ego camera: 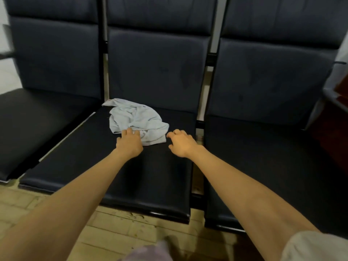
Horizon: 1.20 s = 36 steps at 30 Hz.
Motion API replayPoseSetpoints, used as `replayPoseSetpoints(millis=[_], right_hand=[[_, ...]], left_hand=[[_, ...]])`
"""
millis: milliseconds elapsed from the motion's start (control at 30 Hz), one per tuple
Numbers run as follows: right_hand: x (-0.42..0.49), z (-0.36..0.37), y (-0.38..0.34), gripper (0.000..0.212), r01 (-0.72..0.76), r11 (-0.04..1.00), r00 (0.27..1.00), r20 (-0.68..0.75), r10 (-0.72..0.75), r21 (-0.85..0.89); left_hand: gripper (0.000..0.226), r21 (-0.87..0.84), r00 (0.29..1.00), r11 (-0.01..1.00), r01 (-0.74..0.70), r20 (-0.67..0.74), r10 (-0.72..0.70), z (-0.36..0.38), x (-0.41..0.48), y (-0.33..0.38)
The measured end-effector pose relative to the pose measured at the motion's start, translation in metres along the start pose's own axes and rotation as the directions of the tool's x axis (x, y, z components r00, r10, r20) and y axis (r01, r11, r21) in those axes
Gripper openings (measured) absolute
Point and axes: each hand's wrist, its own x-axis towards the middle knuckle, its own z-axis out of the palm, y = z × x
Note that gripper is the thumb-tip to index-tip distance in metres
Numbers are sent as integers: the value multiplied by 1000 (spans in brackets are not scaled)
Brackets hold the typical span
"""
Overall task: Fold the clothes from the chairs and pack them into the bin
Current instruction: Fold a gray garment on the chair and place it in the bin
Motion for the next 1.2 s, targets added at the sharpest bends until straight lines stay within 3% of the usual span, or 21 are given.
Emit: replayPoseSetpoints(millis=[200, 300, 400, 467, 533, 600, 667, 700, 800, 900, 967, 1033, 1100, 1133, 1200], right_hand=[[55, 27, -10, 57, 74, 976, 995, 56, -87, 207], [60, 34, -13, 56, -2, 945, 1000, 13, -2, 326], [56, 28, -5, 55, -50, 964, 998, -10, 54, 262], [46, 22, 10, 54, -40, 992, 998, 57, 33, 116], [26, 18, 27, 46, -33, 999, 994, 108, 30, 23], [5, 21, 44, 21, -38, 999, 998, 54, 37, 17], [-13, 23, 60, 10, -54, 993, 997, -42, 59, 107], [-22, 22, 67, 8, -62, 974, 993, -83, 82, 217], [-53, 1, 89, 9, -121, 778, 959, -131, 253, 617], [-90, -24, 119, 12, -204, 506, 901, -42, 431, 838], [-113, -39, 143, 16, -219, 411, 833, -49, 550, 885], [-134, -47, 170, 15, -181, 276, 729, -59, 682, 944], [-155, -47, 198, 9, -101, 124, 607, -37, 794, 987], [-166, -44, 211, 15, -98, 91, 554, -22, 832, 991], [-186, -30, 234, 49, -232, 132, 484, -3, 875, 964]], left_hand=[[39, -85, 996, 993, -87, -39, 84, 35, 39, -28], [27, -151, 975, 967, -208, -108, 193, 41, 28, -20], [20, -138, 925, 915, -380, -82, 372, 33, -4, -3], [13, -292, 888, 849, -441, -4, 460, 30, -28, 10], [5, -612, 851, 703, -363, 91, 518, 23, -48, 20], [12, -743, 887, 595, -307, 3, 461, 18, -52, 24], [25, -554, 947, 773, -310, -113, 300, 19, -42, 19], [33, -402, 961, 873, -276, -90, 262, 22, -39, 16], [29, -201, 959, 946, -255, 69, 273, 32, -44, 19], [19, -116, 905, 901, -419, -139, 403, 29, -63, 42], [17, -228, 835, 822, -521, -337, 436, 22, -76, 67], [13, -413, 792, 687, -597, -440, 423, 11, -94, 97], [7, -558, 764, 532, -637, -364, 533, 2, -117, 127], [7, -629, 743, 480, -612, -248, 622, 0, -127, 142], [13, -759, 656, 462, -459, 61, 752, -2, -145, 166]])
